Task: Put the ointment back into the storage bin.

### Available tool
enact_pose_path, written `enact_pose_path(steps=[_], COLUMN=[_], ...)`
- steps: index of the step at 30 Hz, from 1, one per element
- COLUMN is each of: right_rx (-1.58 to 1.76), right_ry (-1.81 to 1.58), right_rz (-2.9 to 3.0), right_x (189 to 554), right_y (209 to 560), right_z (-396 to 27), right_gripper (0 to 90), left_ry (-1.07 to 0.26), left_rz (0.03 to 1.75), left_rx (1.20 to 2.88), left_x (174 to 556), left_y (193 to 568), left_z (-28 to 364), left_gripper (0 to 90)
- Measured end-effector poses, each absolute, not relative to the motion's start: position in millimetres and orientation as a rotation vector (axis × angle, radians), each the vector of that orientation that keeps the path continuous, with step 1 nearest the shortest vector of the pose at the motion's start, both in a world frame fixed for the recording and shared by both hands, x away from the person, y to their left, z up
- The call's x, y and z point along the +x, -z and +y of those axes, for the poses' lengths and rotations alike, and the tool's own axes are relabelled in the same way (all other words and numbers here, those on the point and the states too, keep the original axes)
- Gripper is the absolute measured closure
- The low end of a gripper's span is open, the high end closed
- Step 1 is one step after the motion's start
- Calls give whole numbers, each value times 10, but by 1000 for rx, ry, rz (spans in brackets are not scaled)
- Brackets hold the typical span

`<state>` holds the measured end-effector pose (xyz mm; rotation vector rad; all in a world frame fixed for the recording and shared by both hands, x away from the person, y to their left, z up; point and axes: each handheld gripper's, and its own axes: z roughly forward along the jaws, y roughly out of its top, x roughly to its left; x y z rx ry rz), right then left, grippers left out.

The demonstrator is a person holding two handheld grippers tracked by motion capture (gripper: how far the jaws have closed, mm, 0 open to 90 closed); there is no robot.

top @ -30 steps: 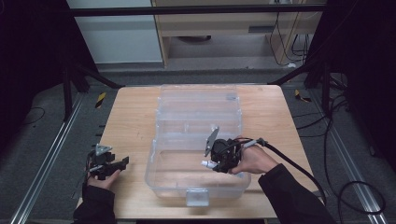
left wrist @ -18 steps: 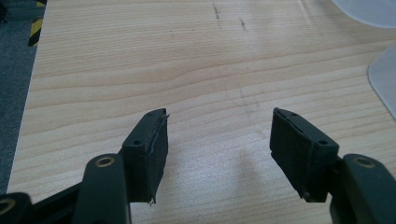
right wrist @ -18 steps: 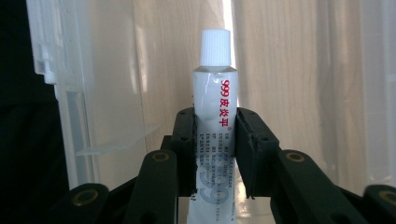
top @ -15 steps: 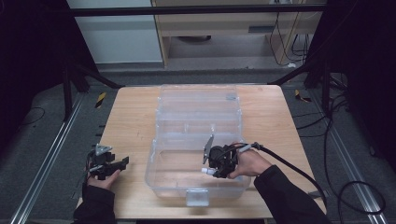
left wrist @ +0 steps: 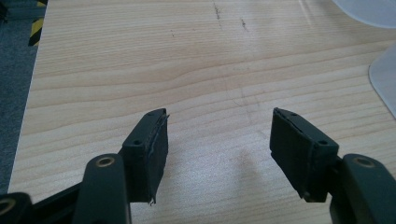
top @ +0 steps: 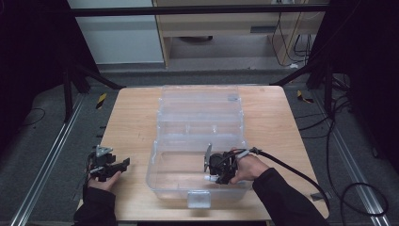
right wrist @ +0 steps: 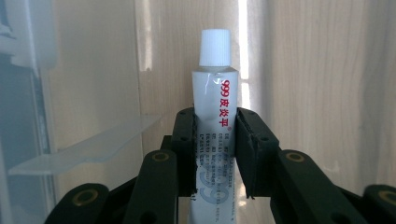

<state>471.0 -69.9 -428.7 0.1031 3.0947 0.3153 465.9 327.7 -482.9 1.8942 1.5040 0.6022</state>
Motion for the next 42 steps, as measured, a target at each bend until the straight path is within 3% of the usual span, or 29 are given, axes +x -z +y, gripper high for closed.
enact_pose_path(steps=[17, 42], right_rx=[63, 81], right_ry=[-262, -279], right_rz=[3117, 3116], right_x=[4700, 4690], right_y=[4480, 4437], right_z=[-685, -697], right_gripper=[699, 687], left_ry=[-603, -600], left_rz=[1504, 1505], left_rx=[1896, 1901], left_x=[4660, 4664], left_y=[4831, 4836], left_z=[3278, 3272], left_gripper=[371, 371])
